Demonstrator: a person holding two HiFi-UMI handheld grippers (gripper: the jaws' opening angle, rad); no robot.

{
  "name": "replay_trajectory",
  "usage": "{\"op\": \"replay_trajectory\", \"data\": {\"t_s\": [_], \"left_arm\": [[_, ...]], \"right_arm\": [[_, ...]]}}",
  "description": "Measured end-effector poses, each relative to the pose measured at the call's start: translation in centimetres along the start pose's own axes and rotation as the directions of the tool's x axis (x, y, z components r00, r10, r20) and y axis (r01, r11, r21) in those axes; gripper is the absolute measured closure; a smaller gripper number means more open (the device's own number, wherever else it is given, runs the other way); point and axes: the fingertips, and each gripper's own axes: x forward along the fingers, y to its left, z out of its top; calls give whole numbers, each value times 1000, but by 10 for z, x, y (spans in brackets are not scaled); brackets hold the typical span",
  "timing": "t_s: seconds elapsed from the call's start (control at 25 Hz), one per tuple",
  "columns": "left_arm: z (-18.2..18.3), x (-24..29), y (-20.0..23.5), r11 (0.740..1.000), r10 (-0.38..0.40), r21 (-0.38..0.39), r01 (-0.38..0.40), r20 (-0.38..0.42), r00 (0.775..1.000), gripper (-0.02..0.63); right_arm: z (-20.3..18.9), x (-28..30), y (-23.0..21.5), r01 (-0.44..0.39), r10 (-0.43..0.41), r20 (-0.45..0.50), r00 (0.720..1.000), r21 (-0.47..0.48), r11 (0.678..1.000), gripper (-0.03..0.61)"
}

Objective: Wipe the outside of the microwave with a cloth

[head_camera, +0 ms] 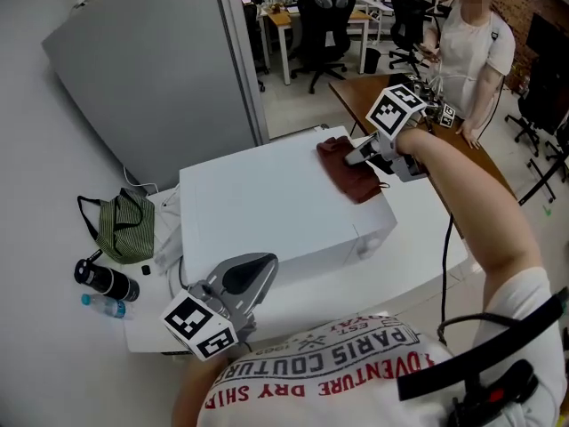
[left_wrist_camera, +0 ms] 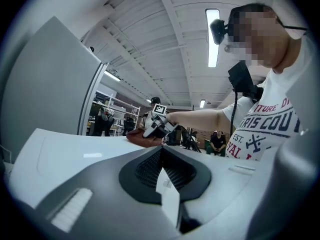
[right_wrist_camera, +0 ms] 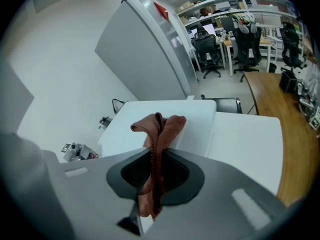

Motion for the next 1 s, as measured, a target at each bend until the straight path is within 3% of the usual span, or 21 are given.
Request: {"op": "replay_trajectory", "data": {"t_s": [0.24, 0.48, 0.76, 1.0], "left_arm": [[-2, -34, 14, 998, 61, -7, -61, 18, 998, 607], [-3, -91, 30, 985, 173, -21, -172, 48, 984, 607], [-13, -167, 50, 943, 330, -63, -326, 89, 940, 608], [-19, -207, 58, 908, 417, -84, -410, 96, 904, 608]], "right_arm": [[50, 27, 71, -66, 67, 7, 998, -128, 990, 538], [97, 93, 158, -147, 140, -44, 989, -264, 953, 538], [140, 184, 232, -201, 178, -96, 979, -347, 916, 538], [144, 242, 243, -212, 150, -192, 970, -358, 909, 538]]}}
